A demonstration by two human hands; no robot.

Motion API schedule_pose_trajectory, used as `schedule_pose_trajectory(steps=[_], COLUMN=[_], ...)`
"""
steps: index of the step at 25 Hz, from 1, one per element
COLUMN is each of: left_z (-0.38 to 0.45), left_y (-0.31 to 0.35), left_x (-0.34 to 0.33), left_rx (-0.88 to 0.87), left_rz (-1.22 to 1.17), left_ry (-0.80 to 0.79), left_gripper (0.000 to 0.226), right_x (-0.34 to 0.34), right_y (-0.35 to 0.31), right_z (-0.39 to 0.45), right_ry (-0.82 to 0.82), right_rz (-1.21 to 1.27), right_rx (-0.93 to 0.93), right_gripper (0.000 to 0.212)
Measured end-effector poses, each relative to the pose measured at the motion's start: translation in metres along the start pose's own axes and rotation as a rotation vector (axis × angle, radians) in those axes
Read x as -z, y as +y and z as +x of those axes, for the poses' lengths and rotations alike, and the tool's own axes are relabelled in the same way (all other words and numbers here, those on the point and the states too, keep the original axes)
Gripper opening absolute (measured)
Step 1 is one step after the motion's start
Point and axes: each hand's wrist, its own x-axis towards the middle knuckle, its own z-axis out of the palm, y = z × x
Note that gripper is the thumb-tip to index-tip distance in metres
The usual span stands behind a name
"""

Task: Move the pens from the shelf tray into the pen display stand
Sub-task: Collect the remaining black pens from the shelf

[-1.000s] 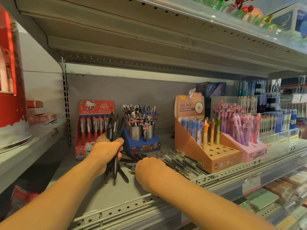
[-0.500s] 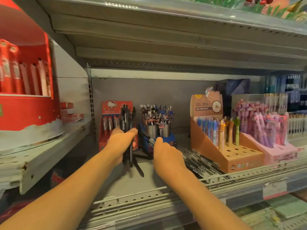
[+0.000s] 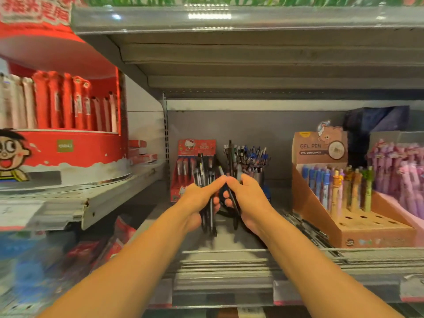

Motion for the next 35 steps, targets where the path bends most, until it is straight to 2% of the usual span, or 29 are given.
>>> schedule_pose_trajectory(steps=[3,7,10,15,18,21,22,24,26,29,31,35], left_z=[0.002,0.004,0.007,0.015,0.019,0.019,0.017,0.017,0.015,0.014,0.015,0.012], left_y=[-0.004,-0.004,-0.001,0.001,0.0,-0.001,0.0,0.004,0.011,0.019,0.023,0.033], left_x=[-0.013,-0.018,-0.016,-0.009,-0.008,-0.009,-0.01,-0.015,-0.02,-0.023,-0.022,-0.023], left_rx=[0.076,0.111,0.086,0.122,0.187,0.209,0.2,0.153,0.114,0.043,-0.045,-0.174], left_rz=[-0.132,-0.215,-0.218,-0.163,-0.206,-0.204,-0.187,-0.177,-0.159,-0.126,-0.076,-0.024], left_ry=[0.012,0.081,0.123,0.073,0.072,0.115,0.129,0.146,0.163,0.161,0.174,0.203], left_gripper=[0.027,0.031,0.024,0.033,0.02,0.019,0.017,0.014,0.017,0.012,0.007,0.027], right_x=[0.001,0.008,0.011,0.011,0.013,0.016,0.019,0.025,0.032,0.048,0.057,0.059], right_y=[-0.001,0.0,0.0,-0.003,-0.006,-0.008,-0.009,-0.015,-0.021,-0.027,-0.032,-0.038], right_z=[0.0,0.001,-0.002,-0.003,0.002,0.006,0.007,0.01,0.015,0.028,0.031,0.025], right_ry=[-0.081,-0.08,-0.139,-0.183,-0.204,-0.216,-0.239,-0.269,-0.192,-0.051,-0.014,0.023], right_rz=[0.047,-0.207,-0.296,-0.741,-0.952,-1.106,-1.104,-0.94,-0.748,-0.614,-0.512,-0.613], right_rx=[-0.027,0.063,0.134,0.426,0.46,0.455,0.441,0.374,0.301,0.206,0.172,0.25], right_gripper=[0.016,0.023,0.018,0.029,0.033,0.036,0.04,0.049,0.045,0.032,0.033,0.044])
